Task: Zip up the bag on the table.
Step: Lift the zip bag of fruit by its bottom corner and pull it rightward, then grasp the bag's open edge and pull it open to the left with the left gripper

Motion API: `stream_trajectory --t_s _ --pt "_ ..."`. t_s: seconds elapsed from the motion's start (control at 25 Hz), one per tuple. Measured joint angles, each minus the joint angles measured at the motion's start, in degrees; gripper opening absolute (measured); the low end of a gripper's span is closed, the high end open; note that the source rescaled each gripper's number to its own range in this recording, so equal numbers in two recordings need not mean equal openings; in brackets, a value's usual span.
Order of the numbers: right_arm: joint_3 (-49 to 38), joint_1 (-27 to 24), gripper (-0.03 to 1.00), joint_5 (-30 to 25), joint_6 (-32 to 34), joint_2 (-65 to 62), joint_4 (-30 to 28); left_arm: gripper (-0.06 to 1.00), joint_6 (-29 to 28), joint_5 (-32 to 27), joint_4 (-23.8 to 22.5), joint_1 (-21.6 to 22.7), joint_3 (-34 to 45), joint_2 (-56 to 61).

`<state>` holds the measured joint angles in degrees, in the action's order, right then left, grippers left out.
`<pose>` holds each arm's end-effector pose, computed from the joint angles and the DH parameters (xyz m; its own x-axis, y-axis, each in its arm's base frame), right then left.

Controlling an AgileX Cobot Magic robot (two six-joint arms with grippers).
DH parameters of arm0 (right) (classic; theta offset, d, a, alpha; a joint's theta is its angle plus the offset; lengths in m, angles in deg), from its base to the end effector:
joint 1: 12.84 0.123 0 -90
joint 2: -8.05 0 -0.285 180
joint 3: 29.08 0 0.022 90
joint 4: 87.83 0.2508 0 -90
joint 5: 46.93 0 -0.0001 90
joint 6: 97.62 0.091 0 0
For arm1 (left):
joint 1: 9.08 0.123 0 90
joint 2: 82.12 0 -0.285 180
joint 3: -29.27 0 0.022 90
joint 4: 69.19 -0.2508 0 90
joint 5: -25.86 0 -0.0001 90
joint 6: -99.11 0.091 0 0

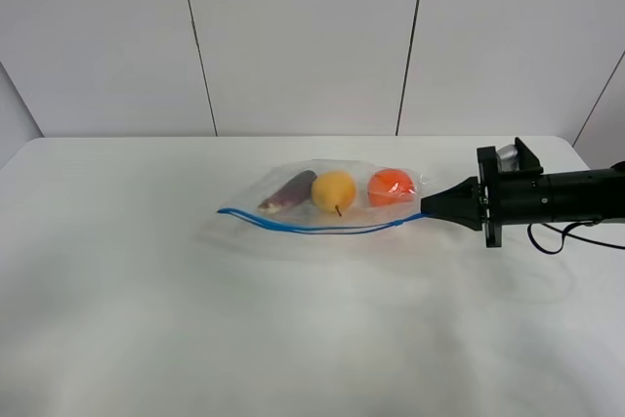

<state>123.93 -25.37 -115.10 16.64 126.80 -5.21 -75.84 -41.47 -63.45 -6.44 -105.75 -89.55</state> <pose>0.3174 0.0153 0.1440 -0.9474 0.2458 -0.2048 -0.0871 0.4178 0.9043 -0.0182 -0.0092 0.2854 -0.4917 0.0266 -0.8704 0.0586 0.9983 -0.0026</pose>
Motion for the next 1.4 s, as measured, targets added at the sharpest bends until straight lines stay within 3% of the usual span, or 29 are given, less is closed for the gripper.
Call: stream_trajectory --t_s 0.8,1.4 --pt "0.21 0.0 0.0 1.28 1.88 -5.63 -3.49 0.63 0.0 1.4 0.0 0.0 -0.83 -0.88" --pt "0.25 0.0 0.0 3.25 1.99 -5.7 -5.5 0.63 1.41 26.1 0.0 0.0 -11.18 -33.43"
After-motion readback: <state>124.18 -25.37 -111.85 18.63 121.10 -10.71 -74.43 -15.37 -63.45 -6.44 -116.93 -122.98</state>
